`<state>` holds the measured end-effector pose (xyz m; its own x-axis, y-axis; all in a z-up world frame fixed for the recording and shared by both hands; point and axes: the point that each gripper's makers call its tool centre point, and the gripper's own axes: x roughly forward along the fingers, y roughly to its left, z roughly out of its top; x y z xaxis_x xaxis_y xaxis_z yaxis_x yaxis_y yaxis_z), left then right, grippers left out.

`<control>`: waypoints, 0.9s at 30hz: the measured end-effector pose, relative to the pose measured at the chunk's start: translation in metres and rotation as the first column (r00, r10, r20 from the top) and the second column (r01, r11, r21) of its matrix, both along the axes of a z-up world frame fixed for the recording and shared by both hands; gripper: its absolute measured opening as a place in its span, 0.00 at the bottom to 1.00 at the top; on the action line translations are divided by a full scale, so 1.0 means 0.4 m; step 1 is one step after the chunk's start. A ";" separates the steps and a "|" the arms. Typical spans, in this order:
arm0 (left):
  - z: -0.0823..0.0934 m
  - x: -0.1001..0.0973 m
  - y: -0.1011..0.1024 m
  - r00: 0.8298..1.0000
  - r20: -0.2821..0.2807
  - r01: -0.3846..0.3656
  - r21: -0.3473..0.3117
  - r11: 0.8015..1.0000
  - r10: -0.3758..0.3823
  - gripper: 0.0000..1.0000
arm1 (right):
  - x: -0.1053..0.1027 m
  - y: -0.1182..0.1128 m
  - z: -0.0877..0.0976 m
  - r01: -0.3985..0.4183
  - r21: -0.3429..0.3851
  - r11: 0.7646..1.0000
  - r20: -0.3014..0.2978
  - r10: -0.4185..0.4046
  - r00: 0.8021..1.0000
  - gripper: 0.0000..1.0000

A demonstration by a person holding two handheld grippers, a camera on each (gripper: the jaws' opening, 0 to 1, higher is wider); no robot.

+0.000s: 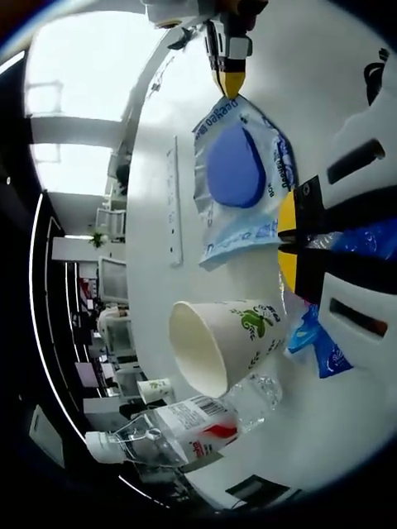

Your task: Arrange the tabletop items into an orderly group along one side of the table until the central work area is clear of visible clutter.

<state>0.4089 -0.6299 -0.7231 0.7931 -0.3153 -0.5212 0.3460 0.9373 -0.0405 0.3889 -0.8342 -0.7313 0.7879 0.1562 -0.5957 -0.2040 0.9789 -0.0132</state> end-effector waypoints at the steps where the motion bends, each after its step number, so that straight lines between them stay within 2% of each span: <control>1: 0.005 0.000 0.000 1.000 0.009 0.000 0.004 1.000 0.000 0.08 | 0.000 -0.001 0.000 0.008 0.009 1.000 -0.002 -0.008 1.000 0.03; 4: 0.027 0.002 -0.002 0.999 0.049 0.014 0.026 1.000 -0.016 0.12 | 0.004 -0.007 0.008 0.045 0.052 0.998 0.008 -0.045 0.999 0.08; 7: 0.029 -0.005 0.000 1.000 0.024 -0.004 0.008 1.000 0.004 0.16 | 0.003 -0.018 0.015 0.091 0.090 0.992 0.017 -0.093 0.996 0.15; 9: 0.039 -0.007 -0.003 0.999 0.040 0.000 -0.003 1.000 0.000 0.18 | 0.001 -0.014 0.021 0.115 0.147 0.982 0.024 -0.120 0.992 0.22; 11: 0.052 -0.010 -0.004 0.998 0.059 0.010 0.007 1.000 -0.010 0.22 | -0.009 -0.018 0.016 0.130 0.156 0.979 0.005 -0.133 0.991 0.26; 13: 0.065 -0.014 -0.007 0.997 0.076 0.026 0.008 1.000 -0.026 0.28 | -0.015 -0.019 0.021 0.136 0.167 0.976 0.013 -0.141 0.990 0.32; 17: 0.078 -0.019 0.000 0.997 0.072 0.033 0.013 0.999 -0.034 0.30 | -0.024 -0.016 0.038 0.161 0.224 0.961 0.025 -0.171 0.985 0.49; 18: 0.081 -0.021 0.001 0.997 0.073 0.037 0.011 0.999 -0.037 0.32 | -0.023 -0.008 0.049 0.171 0.271 0.947 0.037 -0.188 0.981 0.56; 23: 0.104 -0.029 0.014 0.994 0.100 0.052 0.016 0.999 -0.053 0.43 | -0.041 0.001 0.070 0.170 0.293 0.941 0.052 -0.193 0.980 0.68; 26: 0.111 -0.030 0.024 0.994 0.097 0.057 0.010 0.998 -0.058 0.52 | -0.046 0.019 0.087 0.149 0.300 0.942 0.068 -0.177 0.982 0.79; 27: 0.109 -0.037 0.027 0.996 0.069 0.061 0.002 0.998 -0.061 0.56 | -0.047 0.032 0.100 0.134 0.324 0.936 0.083 -0.170 0.982 0.83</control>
<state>0.3939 -0.6189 -0.6794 0.8065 -0.3646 -0.4655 0.4050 0.9142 -0.0144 0.3700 -0.8215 -0.6915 0.8738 0.1956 -0.4453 -0.0671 0.9553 0.2880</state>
